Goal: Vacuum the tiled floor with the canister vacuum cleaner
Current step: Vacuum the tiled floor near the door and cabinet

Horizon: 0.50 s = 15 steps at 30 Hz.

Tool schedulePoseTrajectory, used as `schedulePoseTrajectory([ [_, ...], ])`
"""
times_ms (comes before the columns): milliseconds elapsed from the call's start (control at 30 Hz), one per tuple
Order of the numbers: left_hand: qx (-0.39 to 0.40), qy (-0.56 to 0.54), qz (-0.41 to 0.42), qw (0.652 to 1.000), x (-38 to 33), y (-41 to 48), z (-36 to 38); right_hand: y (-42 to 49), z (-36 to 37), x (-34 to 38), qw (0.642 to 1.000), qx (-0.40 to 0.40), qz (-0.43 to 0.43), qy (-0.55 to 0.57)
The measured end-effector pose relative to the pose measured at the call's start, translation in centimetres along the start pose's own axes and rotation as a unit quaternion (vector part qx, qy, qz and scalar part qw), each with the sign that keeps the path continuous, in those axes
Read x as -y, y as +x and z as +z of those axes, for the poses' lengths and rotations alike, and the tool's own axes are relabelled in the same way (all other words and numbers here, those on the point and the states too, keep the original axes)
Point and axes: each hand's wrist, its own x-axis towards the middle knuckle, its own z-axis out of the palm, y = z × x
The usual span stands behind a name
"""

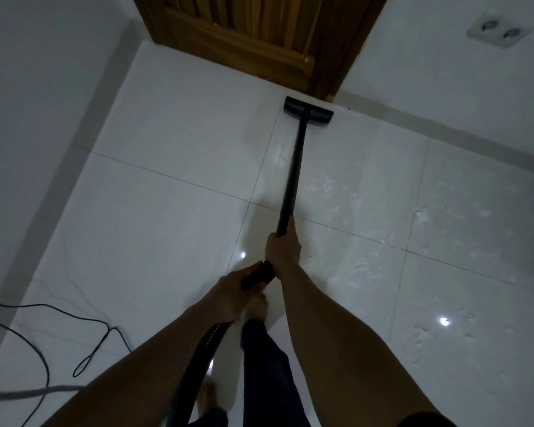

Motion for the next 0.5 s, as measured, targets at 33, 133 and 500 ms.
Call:
schedulePoseTrajectory([
  [33, 0.003, 0.004, -0.003, 1.0, 1.0, -0.9, 0.2, -1.2, 0.3, -0.8, 1.0, -0.003, 0.0, 0.001],
  [133, 0.012, 0.028, 0.038, 0.999, 4.2, -4.0, 0.9, -4.8, 1.2, -3.2, 1.0, -0.014, -0.003, 0.003],
  [500, 0.012, 0.074, 0.095, 0.993, 17.0, -20.4, 6.4, -23.0, 4.0, -15.6, 0.998, -0.039, -0.043, 0.031],
])
